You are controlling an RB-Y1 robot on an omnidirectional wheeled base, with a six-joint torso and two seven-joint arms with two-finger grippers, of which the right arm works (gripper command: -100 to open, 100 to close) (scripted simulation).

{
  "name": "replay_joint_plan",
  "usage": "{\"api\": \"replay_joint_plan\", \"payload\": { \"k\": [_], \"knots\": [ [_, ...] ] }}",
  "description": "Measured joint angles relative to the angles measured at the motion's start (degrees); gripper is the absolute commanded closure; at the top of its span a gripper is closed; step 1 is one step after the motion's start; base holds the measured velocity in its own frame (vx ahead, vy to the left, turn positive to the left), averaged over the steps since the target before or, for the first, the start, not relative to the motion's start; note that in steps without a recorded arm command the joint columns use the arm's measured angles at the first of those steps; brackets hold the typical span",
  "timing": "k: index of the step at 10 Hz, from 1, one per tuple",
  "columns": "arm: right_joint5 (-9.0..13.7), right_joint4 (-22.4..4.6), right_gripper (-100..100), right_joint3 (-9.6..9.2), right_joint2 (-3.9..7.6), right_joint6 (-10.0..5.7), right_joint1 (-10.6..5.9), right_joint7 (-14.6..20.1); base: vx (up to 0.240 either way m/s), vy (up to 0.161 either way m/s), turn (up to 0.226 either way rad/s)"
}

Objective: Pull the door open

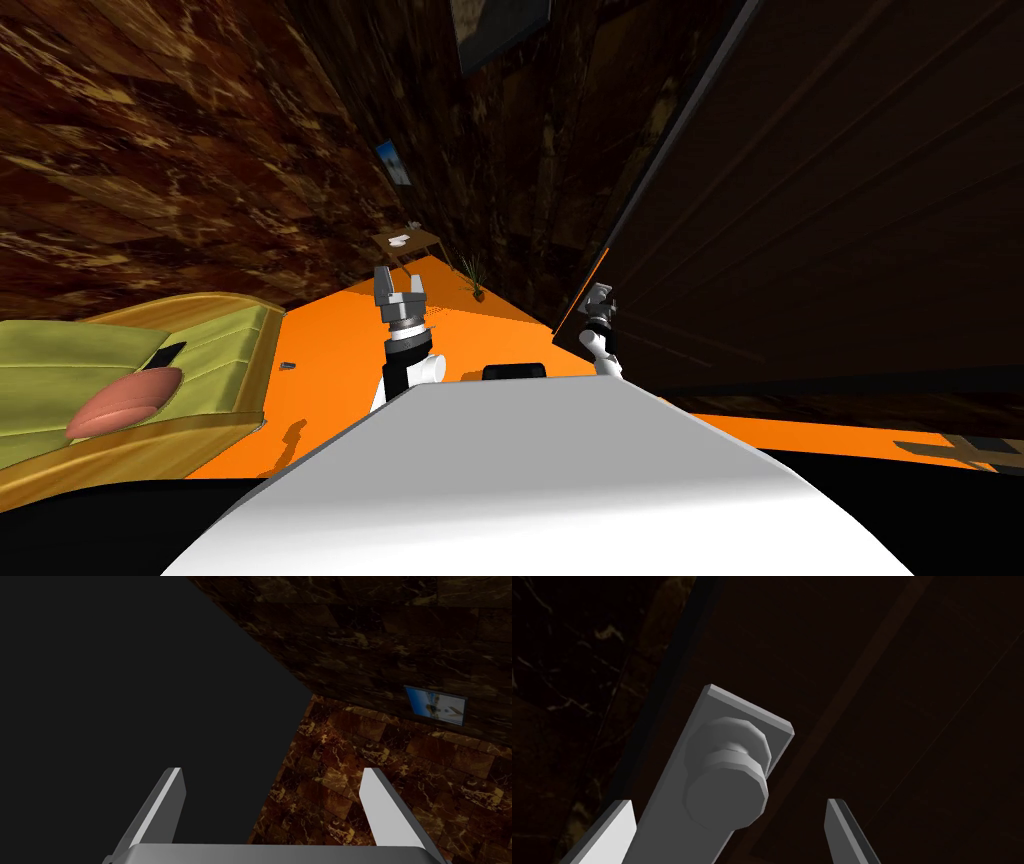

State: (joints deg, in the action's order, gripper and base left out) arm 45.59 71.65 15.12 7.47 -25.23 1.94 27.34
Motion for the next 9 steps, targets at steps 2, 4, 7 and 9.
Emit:
{"api": "replay_joint_plan", "payload": {
  "k": [2,4,7,9],
  "knots": [
    [2.56,0.77,-100,-0.22,-0.87,-0.03,0.02,2.75,-0.059,0.008,0.022],
    [5.15,1.41,-100,-0.49,-1.67,-0.12,0.00,5.61,-0.076,0.012,0.048],
    [9.05,2.53,-100,-0.90,-3.05,-0.27,0.05,9.80,-0.067,0.011,0.031],
    [10.94,3.05,-100,-1.03,-3.65,-0.25,0.02,11.74,-0.047,0.002,0.017]
  ]
}}
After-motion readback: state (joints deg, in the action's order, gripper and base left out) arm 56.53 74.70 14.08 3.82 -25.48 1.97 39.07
